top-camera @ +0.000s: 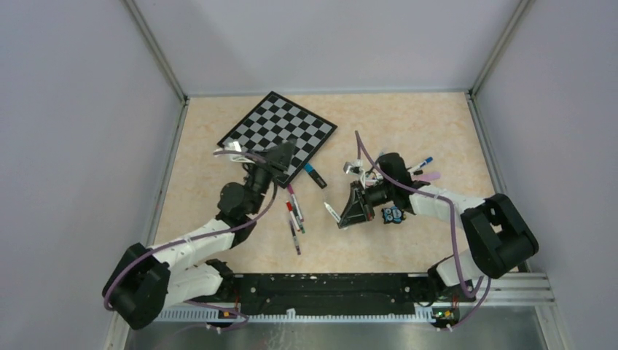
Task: Open the pen caps
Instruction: Open the pen cap from the pen, then move the distractor to the center of the board.
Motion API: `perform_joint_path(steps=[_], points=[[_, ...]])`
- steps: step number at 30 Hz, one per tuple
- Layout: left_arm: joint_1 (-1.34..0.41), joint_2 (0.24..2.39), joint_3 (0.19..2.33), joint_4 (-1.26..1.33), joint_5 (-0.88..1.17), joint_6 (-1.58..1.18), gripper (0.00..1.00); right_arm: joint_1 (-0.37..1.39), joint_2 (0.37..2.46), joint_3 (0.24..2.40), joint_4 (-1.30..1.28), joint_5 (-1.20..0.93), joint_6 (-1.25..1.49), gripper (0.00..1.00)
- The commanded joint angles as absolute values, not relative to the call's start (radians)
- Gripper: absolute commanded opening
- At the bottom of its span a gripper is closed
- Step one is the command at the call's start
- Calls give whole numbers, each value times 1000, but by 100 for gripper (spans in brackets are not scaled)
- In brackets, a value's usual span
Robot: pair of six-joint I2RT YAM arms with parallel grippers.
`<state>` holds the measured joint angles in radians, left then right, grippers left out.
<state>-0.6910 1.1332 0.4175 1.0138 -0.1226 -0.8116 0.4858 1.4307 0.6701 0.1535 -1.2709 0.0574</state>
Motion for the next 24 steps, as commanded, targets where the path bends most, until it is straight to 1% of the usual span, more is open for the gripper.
perform_joint_path(steps=[1,4,6,8,11,14,19,22,24], points=[[-642,1042,461,1214,-360,-779,0,524,1464,648,81,-1391,60,0],[-638,1018,457,1185,-345,-768,0,526,1465,668,33,-1382,16,0],[-634,997,451,1143,-315,-766,0,525,1459,712,-132,-1327,-134,0],[-632,967,444,1056,-265,-757,0,525,1447,768,-285,-1188,-292,0],[-628,905,434,875,-177,-753,0,525,1432,822,-441,-960,-458,0],[-627,853,434,654,-66,-747,0,518,1421,839,-553,-814,-562,0],[-628,842,420,382,171,-784,0,500,1425,831,-602,-706,-624,0],[-630,890,397,323,303,-828,0,499,1450,841,-621,-638,-635,0],[-650,929,386,301,334,-846,0,490,1461,849,-622,-591,-628,0]])
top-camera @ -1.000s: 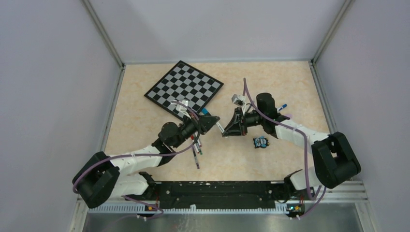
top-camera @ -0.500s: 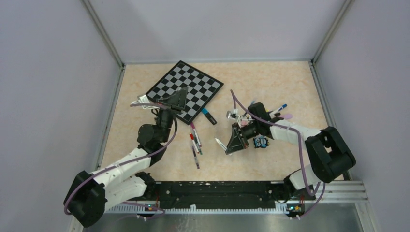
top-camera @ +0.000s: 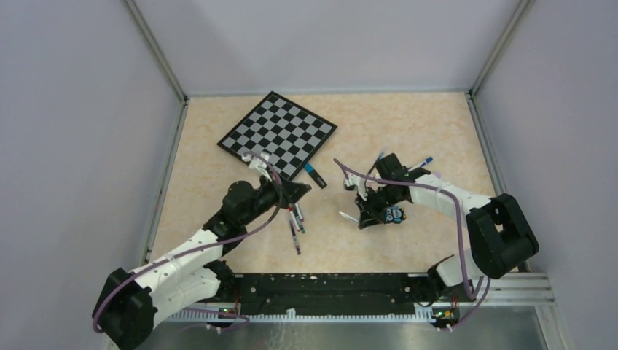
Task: Open the pen caps
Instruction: Move the distractor to the center of the board.
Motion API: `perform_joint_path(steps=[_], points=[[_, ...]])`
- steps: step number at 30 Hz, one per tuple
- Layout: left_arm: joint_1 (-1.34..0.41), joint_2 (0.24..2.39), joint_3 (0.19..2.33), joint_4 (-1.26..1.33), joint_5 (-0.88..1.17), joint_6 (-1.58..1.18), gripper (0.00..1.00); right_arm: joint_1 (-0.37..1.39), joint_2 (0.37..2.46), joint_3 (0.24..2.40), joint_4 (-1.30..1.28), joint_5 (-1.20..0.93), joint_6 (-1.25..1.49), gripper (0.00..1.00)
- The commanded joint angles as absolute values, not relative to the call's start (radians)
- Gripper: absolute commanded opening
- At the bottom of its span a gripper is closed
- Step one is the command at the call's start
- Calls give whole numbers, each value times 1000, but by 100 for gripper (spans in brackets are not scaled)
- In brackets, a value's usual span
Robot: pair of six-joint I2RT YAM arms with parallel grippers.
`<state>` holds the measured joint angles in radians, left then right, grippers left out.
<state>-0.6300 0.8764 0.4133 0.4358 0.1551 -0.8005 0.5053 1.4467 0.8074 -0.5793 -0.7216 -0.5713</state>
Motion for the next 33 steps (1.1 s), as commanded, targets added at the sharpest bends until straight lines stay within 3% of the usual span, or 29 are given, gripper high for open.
perform_joint_path(steps=[1,7,15,33], points=[[-666,950,386,286,319,-845,0,482,1463,849,-610,-579,-617,0],[-821,1092,474,172,143,-816,0,452,1485,833,-550,-476,-546,0],[-925,1330,610,87,53,-852,0,421,1514,837,-563,-480,-464,0],[-936,1460,665,6,9,-901,0,170,1484,812,-590,-201,-437,0]])
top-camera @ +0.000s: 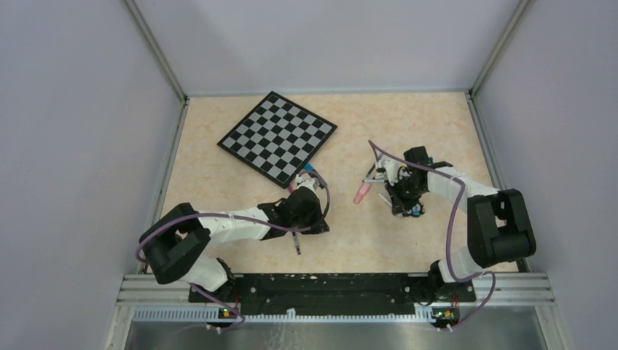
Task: Open the pen caps
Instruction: Move the distractor to the center of the board, then place the pen cap at the center of the board.
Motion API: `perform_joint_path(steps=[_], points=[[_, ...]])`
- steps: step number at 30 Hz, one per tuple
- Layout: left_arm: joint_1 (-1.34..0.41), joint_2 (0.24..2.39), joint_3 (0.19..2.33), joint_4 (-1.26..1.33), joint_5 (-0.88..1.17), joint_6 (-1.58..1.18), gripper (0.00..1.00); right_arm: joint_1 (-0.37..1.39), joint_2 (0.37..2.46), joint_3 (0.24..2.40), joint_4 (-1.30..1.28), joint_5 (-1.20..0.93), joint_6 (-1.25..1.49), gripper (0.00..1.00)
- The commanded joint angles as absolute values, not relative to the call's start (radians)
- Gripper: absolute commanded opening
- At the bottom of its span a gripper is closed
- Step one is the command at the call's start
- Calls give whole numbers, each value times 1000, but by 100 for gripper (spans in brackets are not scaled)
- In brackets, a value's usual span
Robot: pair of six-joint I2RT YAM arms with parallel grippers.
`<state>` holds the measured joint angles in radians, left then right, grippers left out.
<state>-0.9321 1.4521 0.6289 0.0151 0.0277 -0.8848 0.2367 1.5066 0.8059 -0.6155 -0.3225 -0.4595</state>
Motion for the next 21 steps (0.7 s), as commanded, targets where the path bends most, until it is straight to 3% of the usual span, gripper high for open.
perform_joint_path(steps=[1,10,21], points=[[-936,1460,666,6,-20,-901,0,164,1477,812,-587,-206,-439,0],[-936,1495,708,-79,-61,-877,1,167,1478,815,-617,-347,-462,3],[-935,1518,731,-133,-86,-857,11,235,1518,824,-623,-352,-448,22]])
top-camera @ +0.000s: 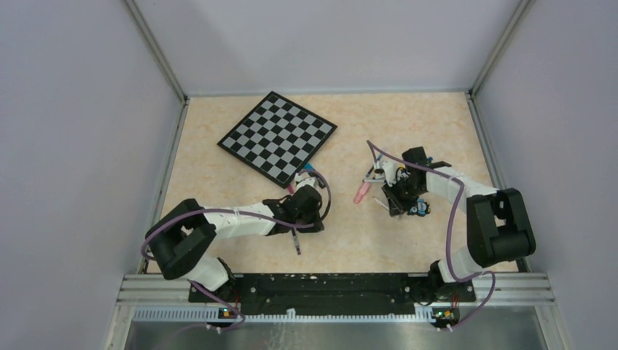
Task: Open the pen caps
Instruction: Place the pen cap at the center of the board, then place the pen at the center of the board.
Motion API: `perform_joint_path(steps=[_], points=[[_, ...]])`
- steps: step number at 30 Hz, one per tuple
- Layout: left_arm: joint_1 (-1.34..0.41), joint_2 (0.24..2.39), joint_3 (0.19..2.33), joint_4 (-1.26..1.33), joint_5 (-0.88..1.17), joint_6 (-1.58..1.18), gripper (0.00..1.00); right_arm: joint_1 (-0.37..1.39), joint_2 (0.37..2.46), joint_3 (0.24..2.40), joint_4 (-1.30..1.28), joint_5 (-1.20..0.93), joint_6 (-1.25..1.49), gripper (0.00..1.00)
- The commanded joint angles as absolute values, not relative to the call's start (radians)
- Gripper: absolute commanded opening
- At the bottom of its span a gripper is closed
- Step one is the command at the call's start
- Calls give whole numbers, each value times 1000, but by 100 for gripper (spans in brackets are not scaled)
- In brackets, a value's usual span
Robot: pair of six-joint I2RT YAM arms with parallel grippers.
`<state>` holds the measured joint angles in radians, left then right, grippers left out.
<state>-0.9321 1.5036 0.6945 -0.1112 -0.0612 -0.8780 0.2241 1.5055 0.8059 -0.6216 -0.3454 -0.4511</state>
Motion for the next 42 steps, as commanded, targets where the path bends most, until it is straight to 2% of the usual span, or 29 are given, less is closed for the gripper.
perform_joint_path(steps=[1,9,14,23,29,34,39,42], points=[[-936,1520,733,-135,-85,-855,12,235,1518,824,-622,-350,-447,22],[-936,1550,738,-135,-75,-853,22,236,1522,824,-622,-351,-447,25],[-936,1548,742,-149,-84,-853,31,235,1522,829,-634,-364,-458,32],[-936,1527,761,-183,-105,-839,35,236,1517,840,-647,-380,-469,37],[-936,1483,782,-201,-106,-803,36,235,1499,858,-673,-406,-488,51],[-936,1383,753,-157,-134,-754,37,216,1469,871,-682,-436,-505,56],[-936,1238,673,-48,-149,-687,45,179,1434,890,-700,-519,-523,59],[-936,1120,574,78,-178,-666,58,140,1396,903,-709,-594,-530,61]])
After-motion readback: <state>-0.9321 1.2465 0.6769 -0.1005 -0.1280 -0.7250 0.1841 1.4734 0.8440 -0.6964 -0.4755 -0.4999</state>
